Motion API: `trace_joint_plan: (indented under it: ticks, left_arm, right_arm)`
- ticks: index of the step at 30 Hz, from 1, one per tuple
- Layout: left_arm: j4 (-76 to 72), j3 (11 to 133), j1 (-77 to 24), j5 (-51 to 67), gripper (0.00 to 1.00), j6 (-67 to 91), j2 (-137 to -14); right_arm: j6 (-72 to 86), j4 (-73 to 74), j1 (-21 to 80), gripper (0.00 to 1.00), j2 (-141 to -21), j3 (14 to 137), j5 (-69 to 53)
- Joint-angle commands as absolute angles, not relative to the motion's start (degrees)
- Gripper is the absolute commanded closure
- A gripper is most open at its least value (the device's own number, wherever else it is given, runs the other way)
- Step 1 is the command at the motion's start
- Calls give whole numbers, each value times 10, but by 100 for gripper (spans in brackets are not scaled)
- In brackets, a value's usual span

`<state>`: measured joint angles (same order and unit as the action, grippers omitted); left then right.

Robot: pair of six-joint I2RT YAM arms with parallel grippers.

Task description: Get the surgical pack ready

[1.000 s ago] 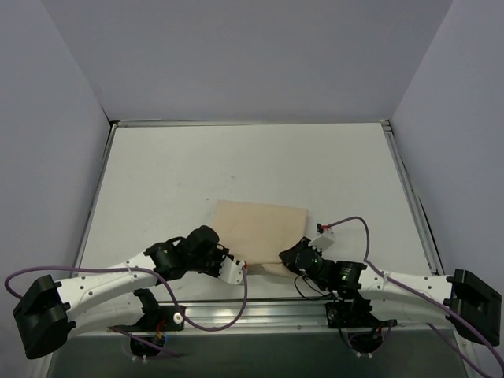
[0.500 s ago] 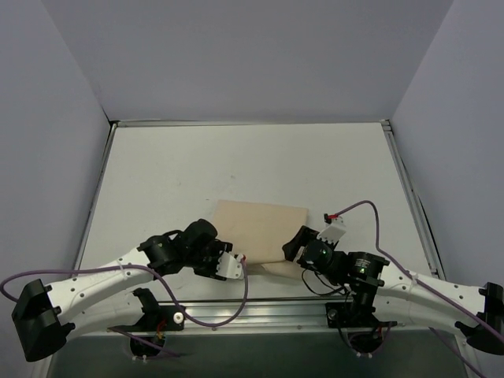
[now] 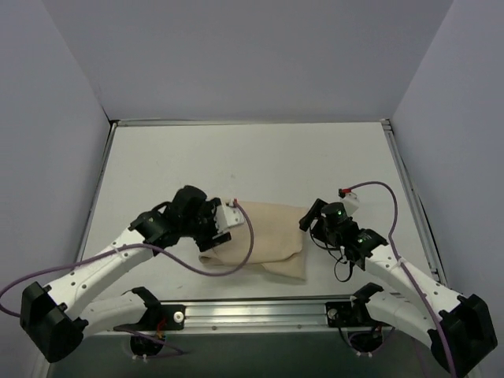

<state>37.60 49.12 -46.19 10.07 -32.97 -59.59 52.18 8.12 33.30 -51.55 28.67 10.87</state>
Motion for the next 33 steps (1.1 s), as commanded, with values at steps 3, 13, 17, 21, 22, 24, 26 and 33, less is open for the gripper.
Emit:
trace_joint_plan:
  ticks: [3, 13, 17, 21, 22, 24, 26, 33]
  left_arm:
    - [333, 585, -258, 188, 20, -216, -710]
    - [305, 565, -219, 248, 23, -211, -810]
    - [306, 559, -214, 243, 26, -217, -817]
    - [308, 560, -200, 243, 26, -219, -796]
    - [309, 560, -196, 238, 26, -221, -791]
    - [313, 559, -185, 232, 26, -224, -770]
    - [316, 555, -178, 228, 26, -230, -756]
    - [328, 555, -155, 217, 26, -238, -701]
  right_arm:
    - [437, -78, 300, 32, -548, 230, -36]
    - [442, -203, 290, 44, -574, 149, -85]
    - [444, -257, 289, 54, -608, 128, -108]
    - [434, -276, 289, 64, -634, 132, -115]
    - [432, -277, 288, 69, -639, 134, -115]
    - [423, -278, 287, 72, -643, 139, -113]
    - [420, -278, 284, 78, -647, 143, -112]
    - [429, -272, 264, 100, -659, 163, -63]
